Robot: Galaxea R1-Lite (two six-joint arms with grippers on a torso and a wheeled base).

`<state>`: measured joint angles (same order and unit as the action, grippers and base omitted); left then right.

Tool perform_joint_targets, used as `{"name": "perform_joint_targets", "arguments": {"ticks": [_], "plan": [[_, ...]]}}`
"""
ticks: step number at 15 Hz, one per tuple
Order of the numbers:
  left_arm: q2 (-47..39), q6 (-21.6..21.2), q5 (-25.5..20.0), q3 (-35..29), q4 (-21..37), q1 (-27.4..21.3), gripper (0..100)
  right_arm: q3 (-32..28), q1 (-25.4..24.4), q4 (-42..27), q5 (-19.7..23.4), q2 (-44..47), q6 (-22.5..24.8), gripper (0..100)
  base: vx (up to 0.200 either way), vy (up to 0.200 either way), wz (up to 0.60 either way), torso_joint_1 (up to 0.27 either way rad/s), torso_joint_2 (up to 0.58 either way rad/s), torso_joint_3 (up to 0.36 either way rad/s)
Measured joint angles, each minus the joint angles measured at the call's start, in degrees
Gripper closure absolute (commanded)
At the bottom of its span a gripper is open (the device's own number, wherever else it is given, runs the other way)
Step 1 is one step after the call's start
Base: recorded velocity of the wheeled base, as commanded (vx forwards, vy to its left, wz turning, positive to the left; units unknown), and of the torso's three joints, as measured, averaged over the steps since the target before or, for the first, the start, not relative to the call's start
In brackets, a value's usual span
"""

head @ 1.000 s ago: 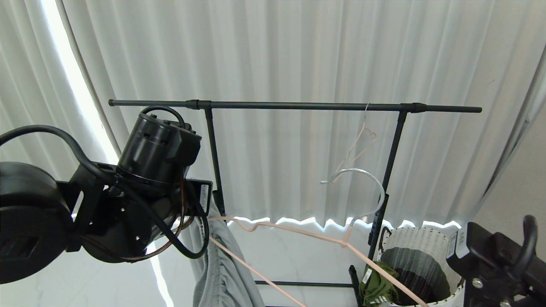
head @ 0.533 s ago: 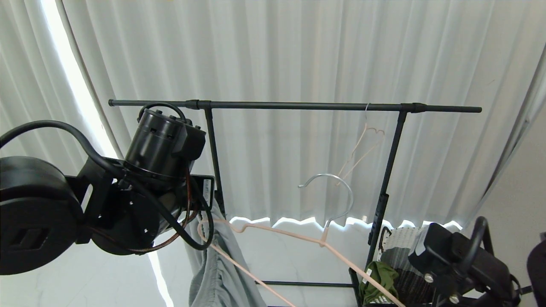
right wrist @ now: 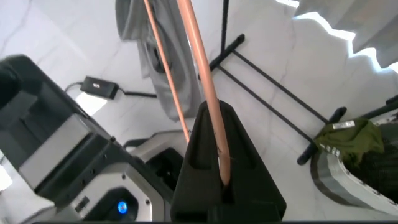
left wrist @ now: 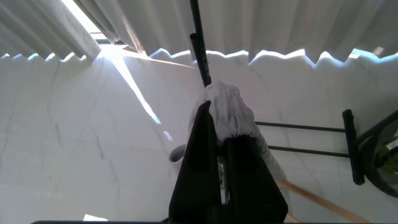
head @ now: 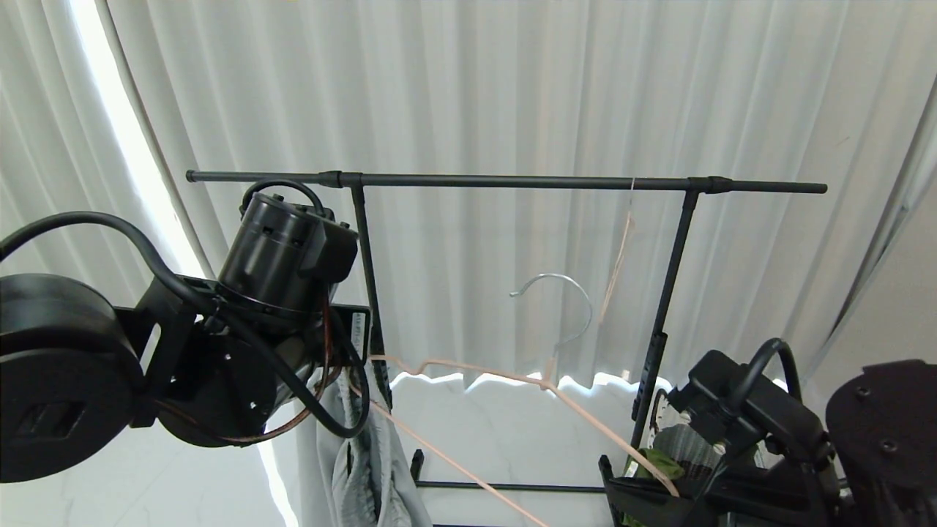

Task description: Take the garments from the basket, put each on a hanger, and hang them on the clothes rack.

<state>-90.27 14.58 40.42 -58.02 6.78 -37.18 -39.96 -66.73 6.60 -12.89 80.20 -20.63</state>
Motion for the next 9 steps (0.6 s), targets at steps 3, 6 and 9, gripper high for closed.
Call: {"name": "perform_joint_targets", "arguments": {"ticks": [3, 6, 9], "plan": [[0.2, 0.0, 0.0, 0.0, 0.0, -0.4, 100, -2.3, 0.7, 2.8, -1.2, 3.1, 0.0, 100, 0.0, 0.0, 0.0, 0.0, 0.0, 0.0], [0.5, 0.1, 0.1, 0.1, 0.4, -0.5, 100, -5.1, 1.3, 4.8, -3.5, 7.1, -0.7, 100, 0.0, 0.0, 0.0, 0.0, 0.0, 0.0], [0.4, 0.0, 0.1, -0.3, 4.9, 0.2, 100, -6.1, 1.5, 4.7, -5.6, 9.6, -1.0, 100, 0.0, 0.0, 0.0, 0.0, 0.0, 0.0]]}}
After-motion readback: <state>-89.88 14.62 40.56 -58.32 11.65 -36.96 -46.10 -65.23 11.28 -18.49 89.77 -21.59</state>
